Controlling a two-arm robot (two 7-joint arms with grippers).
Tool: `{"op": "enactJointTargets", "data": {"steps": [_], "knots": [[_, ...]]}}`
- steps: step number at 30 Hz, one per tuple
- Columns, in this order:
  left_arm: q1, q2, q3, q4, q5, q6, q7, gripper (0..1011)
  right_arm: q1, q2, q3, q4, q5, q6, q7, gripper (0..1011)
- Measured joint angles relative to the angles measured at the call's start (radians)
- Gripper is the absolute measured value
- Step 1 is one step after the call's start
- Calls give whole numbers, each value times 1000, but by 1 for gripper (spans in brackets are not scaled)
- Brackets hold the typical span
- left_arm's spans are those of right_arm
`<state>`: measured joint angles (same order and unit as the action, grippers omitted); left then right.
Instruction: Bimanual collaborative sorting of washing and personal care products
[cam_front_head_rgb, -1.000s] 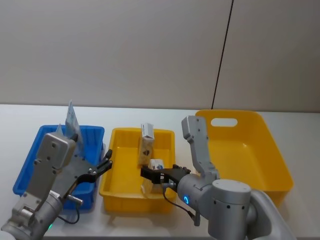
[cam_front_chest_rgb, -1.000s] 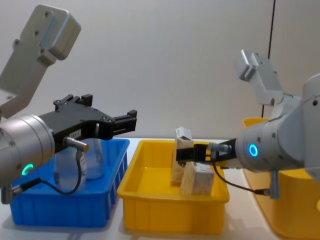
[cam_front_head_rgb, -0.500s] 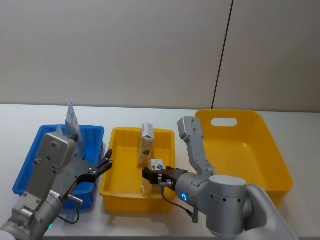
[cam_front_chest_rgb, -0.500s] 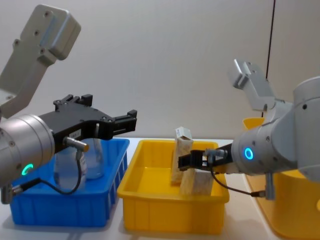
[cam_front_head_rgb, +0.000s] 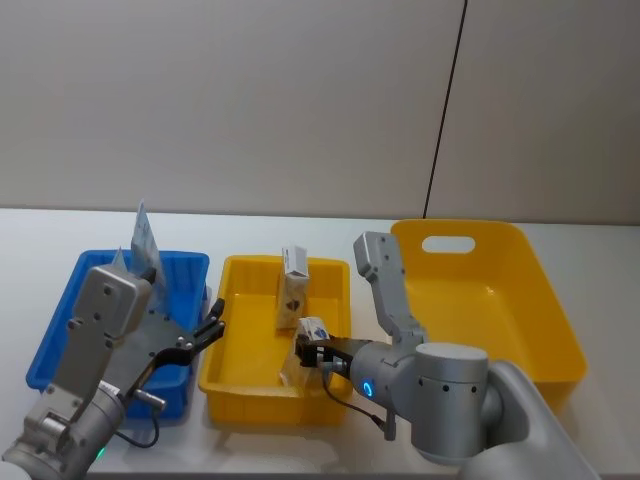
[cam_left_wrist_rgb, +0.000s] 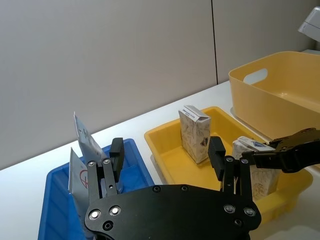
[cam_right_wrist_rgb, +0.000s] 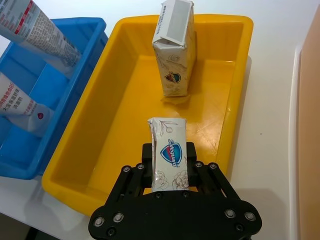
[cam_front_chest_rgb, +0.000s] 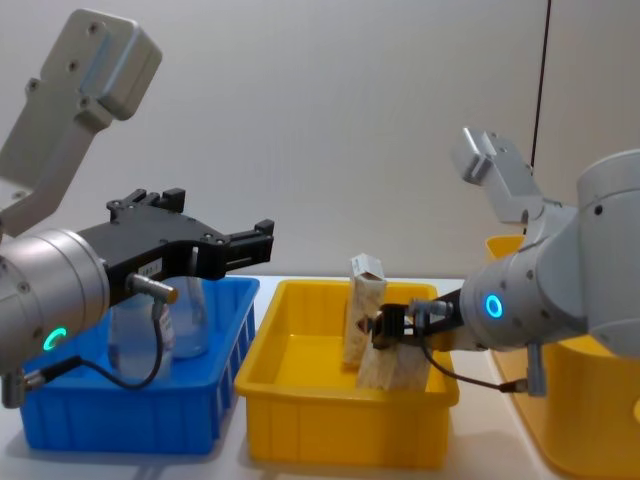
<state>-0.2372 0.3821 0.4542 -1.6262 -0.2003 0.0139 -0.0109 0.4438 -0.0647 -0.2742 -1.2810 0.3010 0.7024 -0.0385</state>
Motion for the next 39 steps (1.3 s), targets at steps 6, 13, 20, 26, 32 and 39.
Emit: {"op": "enactJointTargets", "data": {"steps": [6, 13, 20, 26, 32, 39], "knots": [[0, 0, 0, 0, 0, 0, 0, 1001, 1, 1, 1, -9, -12, 1, -6, 337], [0, 0, 0, 0, 0, 0, 0, 1001, -3, 11, -5, -49, -32, -20, -6, 328], [0, 0, 0, 0, 0, 0, 0, 1001, -10, 28, -16, -106, -54, -51, -1, 328], [0, 0, 0, 0, 0, 0, 0, 1001, -17, 48, -23, -167, -79, -80, 3, 328], [0, 0, 0, 0, 0, 0, 0, 1001, -30, 82, -21, -253, -108, -95, 2, 327], [0, 0, 0, 0, 0, 0, 0, 1001, -60, 127, 4, -359, -142, -85, -18, 328]]}}
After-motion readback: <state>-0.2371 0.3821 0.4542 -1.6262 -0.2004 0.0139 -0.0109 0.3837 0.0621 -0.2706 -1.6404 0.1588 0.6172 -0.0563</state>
